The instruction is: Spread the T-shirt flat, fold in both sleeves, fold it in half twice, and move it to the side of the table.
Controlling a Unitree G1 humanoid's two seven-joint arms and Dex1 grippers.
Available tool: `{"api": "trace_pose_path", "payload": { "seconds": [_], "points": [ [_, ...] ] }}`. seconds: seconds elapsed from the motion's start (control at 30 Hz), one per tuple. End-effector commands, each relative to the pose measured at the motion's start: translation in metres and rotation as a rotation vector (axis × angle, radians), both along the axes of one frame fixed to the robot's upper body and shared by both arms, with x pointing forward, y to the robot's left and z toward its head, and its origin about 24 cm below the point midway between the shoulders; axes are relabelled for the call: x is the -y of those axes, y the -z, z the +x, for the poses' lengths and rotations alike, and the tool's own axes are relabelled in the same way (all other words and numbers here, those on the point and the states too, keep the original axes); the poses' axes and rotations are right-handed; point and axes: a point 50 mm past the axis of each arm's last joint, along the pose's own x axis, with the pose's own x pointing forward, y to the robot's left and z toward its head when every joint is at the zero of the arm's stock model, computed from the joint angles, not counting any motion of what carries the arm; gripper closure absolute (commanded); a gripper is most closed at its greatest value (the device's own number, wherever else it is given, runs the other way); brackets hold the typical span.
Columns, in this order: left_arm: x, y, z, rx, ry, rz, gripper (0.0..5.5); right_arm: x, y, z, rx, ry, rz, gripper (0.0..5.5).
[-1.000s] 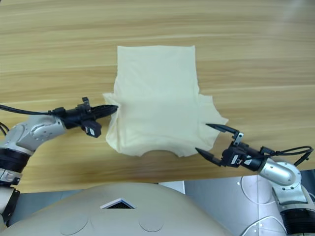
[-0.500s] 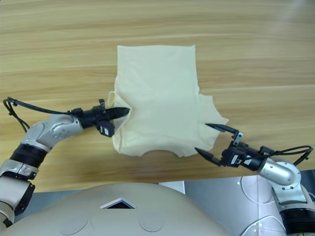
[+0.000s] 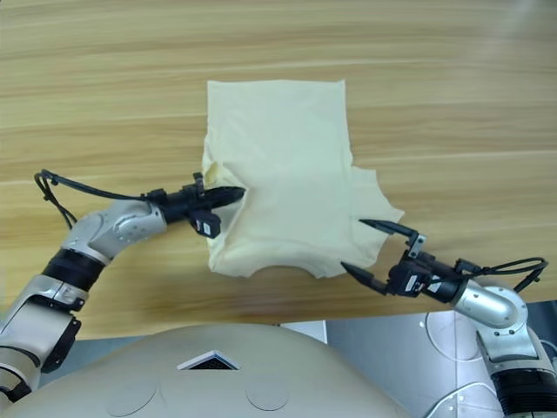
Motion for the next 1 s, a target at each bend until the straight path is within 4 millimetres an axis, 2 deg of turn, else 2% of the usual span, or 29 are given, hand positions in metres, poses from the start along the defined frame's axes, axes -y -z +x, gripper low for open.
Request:
{"api": "trace_pose_path", "payload": {
  "seconds": [0.03, 0.27, 0.43, 0.53, 0.57, 0.6, 0.7, 0.83, 0.93, 1.0],
  "points": [
    [0.004, 0.010, -0.001, -0.018, 0.007, 0.049, 5.46, -0.003, -0.001, 0.001, 0.002, -0.009, 0.001, 1.00],
    [0.009, 0.019, -0.002, -0.087, -0.022, 0.039, 5.37, -0.003, 0.000, 0.002, 0.002, -0.010, 0.005, 1.00],
    [0.010, 0.015, 0.004, -0.086, -0.054, 0.006, 4.57, -0.004, 0.000, 0.003, 0.006, -0.007, 0.013, 1.00],
    [0.009, 0.016, 0.004, -0.094, -0.061, 0.012, 3.94, -0.002, -0.006, 0.008, 0.037, 0.023, 0.039, 0.39],
    [0.008, 0.017, 0.004, -0.098, -0.063, 0.019, 3.89, -0.002, -0.007, 0.009, 0.044, 0.030, 0.043, 0.32],
    [0.008, 0.019, 0.003, -0.104, -0.063, 0.026, 3.58, -0.002, -0.009, 0.011, 0.053, 0.041, 0.050, 0.10],
    [0.007, 0.020, 0.002, -0.115, -0.057, 0.036, 3.11, 0.001, -0.013, 0.016, 0.079, 0.077, 0.067, 0.10],
    [0.008, 0.017, 0.002, -0.121, -0.056, -0.002, 2.56, 0.019, -0.024, 0.038, 0.175, 0.249, 0.040, 0.10],
    [0.009, 0.010, 0.007, -0.086, -0.080, -0.049, 2.20, 0.047, -0.032, 0.051, 0.269, 0.419, -0.157, 0.10],
    [0.011, 0.007, 0.010, -0.065, -0.096, -0.074, 1.96, 0.056, -0.031, 0.051, 0.275, 0.445, -0.283, 0.10]
  ]
}}
